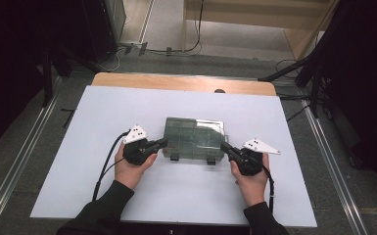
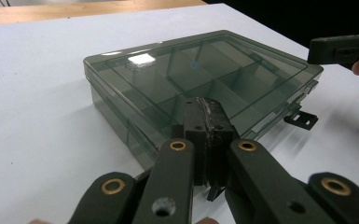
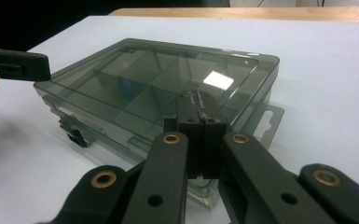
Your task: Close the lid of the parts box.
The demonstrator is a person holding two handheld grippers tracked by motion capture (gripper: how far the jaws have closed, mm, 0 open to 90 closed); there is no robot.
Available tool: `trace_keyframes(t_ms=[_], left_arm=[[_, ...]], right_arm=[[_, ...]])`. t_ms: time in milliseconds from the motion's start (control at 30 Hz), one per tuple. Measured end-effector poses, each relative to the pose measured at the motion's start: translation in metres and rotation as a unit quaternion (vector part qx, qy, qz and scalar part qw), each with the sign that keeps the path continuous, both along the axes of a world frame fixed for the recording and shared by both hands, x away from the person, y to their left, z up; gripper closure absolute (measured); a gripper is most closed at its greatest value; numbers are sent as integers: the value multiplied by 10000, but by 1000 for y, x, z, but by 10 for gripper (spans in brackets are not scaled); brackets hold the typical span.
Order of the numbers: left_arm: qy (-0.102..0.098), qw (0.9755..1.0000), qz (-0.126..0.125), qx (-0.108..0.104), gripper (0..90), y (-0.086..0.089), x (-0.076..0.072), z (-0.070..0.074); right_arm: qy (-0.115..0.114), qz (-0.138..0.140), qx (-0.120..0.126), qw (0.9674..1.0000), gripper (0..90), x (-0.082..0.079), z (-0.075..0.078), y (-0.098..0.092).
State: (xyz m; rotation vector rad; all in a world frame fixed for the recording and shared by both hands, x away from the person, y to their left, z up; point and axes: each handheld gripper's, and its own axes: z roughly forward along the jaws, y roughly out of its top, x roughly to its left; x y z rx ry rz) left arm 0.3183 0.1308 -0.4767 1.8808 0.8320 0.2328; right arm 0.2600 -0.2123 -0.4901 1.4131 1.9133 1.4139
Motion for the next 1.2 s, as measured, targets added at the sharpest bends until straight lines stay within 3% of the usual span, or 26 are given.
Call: trace_keyframes(t_ms=[600,1000,1200], left_arm=[[104,9998,41,166,899,5,-4,-11],[31,9999,56,114,900,5,-6,-14],[67,9999,63,75,900,2,-7,-14]], right_arm=[[135,-48,-87,9999,900,-5,-13,-4],[174,0,-40,9998,900,-5,-17,-3],[74,31,-50,10000,900,-6,-18,-5]])
